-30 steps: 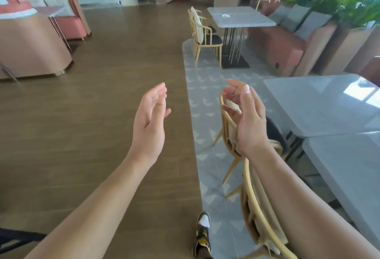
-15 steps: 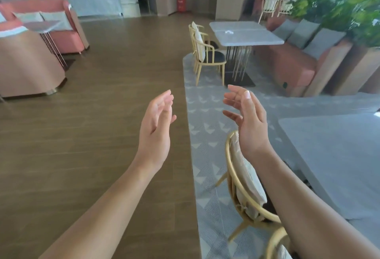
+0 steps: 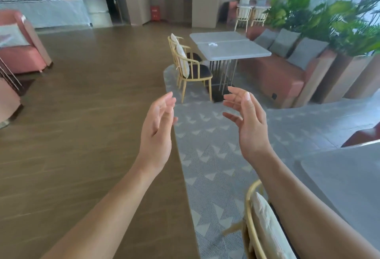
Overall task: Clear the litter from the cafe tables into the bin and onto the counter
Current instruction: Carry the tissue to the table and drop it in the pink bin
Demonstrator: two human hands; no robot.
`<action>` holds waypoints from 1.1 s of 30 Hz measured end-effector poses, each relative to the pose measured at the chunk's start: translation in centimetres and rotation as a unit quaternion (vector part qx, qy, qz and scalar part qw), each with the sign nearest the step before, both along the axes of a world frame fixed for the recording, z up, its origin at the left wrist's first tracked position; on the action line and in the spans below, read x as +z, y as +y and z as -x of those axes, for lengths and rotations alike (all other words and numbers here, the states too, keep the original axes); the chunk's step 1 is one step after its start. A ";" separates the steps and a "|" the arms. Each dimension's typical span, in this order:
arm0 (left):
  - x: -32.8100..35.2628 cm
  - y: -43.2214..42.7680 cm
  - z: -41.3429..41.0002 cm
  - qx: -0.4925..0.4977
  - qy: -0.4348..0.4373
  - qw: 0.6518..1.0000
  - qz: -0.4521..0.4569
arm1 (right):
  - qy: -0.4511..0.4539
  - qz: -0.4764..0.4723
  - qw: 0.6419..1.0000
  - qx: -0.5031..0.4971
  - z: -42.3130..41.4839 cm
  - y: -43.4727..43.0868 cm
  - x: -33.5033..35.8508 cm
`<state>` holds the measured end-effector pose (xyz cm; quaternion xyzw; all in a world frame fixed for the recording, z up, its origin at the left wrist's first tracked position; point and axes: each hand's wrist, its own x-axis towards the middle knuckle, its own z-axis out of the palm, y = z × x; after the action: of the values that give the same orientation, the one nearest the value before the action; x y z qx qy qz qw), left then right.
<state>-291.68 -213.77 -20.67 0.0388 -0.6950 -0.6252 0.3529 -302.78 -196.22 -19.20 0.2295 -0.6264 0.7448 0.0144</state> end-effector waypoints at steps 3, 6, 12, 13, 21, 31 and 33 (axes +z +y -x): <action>0.8 -4.2 5.7 -0.013 -0.002 1.000 0.001 | -0.010 -0.002 1.000 -0.015 5.0 -3.7 0.0; 1.0 -7.2 10.8 -0.027 -0.006 1.000 0.005 | -0.019 -0.003 0.999 -0.028 9.6 -6.2 -0.4; -0.3 -12.1 22.5 -0.046 -0.017 0.999 0.002 | -0.036 -0.004 0.998 -0.047 20.5 -10.5 -2.1; -0.6 -12.6 24.8 -0.050 -0.021 0.999 0.003 | -0.037 -0.005 0.998 -0.050 22.7 -11.0 -2.6; -1.7 -16.5 44.8 -0.056 -0.041 0.998 -0.001 | -0.059 0.015 0.997 -0.055 43.1 -15.3 -4.4; -1.2 -22.5 65.7 -0.052 -0.032 0.998 -0.027 | -0.052 -0.010 0.998 -0.042 64.1 -21.1 -2.9; -1.5 -23.8 69.8 -0.054 -0.031 0.998 -0.032 | -0.054 -0.013 0.997 -0.047 67.9 -22.3 -3.1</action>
<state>-361.43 -237.57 -22.21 0.0326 -0.6862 -0.6639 0.2955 -370.72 -218.51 -22.33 0.1589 -0.6459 0.7466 0.0126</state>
